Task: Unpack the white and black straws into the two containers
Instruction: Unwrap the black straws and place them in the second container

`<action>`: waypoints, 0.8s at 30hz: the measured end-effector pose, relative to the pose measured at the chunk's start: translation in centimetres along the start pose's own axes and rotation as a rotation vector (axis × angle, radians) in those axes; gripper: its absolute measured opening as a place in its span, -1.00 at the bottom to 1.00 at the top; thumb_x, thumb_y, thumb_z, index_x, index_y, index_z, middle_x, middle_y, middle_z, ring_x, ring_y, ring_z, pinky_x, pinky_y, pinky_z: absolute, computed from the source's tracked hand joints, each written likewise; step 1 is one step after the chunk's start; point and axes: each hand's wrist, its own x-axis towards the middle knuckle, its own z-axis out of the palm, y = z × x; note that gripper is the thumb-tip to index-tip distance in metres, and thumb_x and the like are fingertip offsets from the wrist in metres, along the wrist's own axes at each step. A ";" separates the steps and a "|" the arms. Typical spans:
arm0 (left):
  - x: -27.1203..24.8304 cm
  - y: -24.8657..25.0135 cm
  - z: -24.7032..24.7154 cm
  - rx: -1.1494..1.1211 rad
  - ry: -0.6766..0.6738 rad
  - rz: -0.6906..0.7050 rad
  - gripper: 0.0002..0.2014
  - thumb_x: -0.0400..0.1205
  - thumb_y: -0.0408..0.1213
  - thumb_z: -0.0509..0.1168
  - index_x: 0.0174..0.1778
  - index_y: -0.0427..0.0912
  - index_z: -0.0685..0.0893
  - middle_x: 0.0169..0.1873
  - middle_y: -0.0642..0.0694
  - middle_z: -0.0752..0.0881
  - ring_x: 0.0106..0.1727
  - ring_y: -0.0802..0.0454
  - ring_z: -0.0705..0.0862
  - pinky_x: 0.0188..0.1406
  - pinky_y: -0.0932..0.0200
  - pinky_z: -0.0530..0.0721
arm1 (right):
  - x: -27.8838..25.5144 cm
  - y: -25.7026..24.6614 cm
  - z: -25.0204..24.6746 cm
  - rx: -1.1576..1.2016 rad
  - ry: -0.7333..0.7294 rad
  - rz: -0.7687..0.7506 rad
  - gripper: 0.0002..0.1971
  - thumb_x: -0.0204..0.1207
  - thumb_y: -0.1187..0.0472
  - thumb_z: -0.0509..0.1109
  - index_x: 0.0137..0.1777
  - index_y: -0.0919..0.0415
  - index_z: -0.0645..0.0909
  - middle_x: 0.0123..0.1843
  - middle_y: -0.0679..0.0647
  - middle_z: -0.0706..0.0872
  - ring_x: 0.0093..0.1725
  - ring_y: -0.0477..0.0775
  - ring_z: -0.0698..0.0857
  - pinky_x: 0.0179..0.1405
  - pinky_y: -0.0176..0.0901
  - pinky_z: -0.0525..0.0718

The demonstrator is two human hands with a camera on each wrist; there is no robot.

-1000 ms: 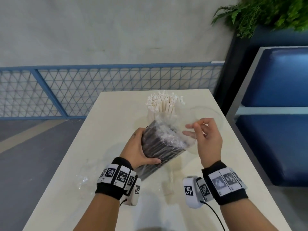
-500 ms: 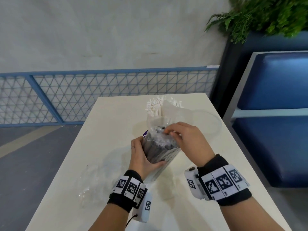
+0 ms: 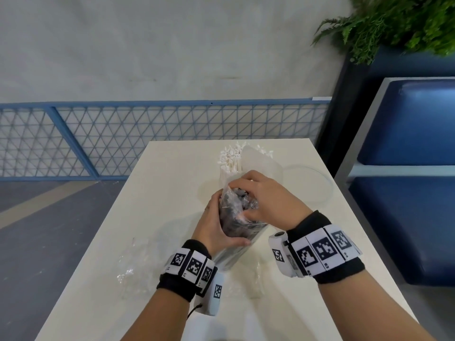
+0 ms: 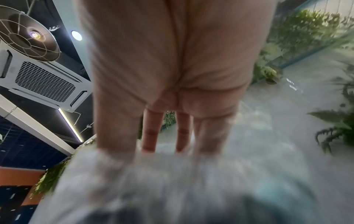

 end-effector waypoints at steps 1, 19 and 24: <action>0.1 -0.3 0.1 -0.002 0.006 -0.010 0.22 -0.09 0.12 0.68 0.46 0.19 0.15 0.37 0.03 0.52 0.43 0.08 0.50 0.40 -0.07 0.54 | 0.2 0.0 0.5 0.036 0.019 -0.011 -0.48 0.39 0.29 0.47 0.37 0.03 0.51 0.31 0.08 0.50 0.17 0.07 0.60 0.13 -0.29 0.51; 0.5 -1.8 1.7 0.010 0.103 -0.049 0.10 -0.02 0.16 0.65 0.41 0.12 0.24 0.30 0.05 0.55 0.38 0.04 0.52 0.36 -0.07 0.57 | 0.1 1.8 -0.7 0.470 0.491 0.070 -0.89 0.37 0.38 0.51 -0.28 0.16 0.73 -0.31 -0.08 0.73 -0.28 -0.26 0.65 -0.23 -0.59 0.54; 0.4 -1.9 1.8 0.000 0.142 -0.036 0.08 -0.02 0.16 0.64 0.39 0.18 0.24 0.30 0.09 0.55 0.37 0.03 0.52 0.36 -0.10 0.56 | -0.7 1.7 -0.6 0.633 0.640 0.114 -0.85 0.38 0.26 0.53 -0.10 0.11 0.64 -0.14 -0.05 0.72 -0.13 -0.12 0.66 -0.17 -0.50 0.60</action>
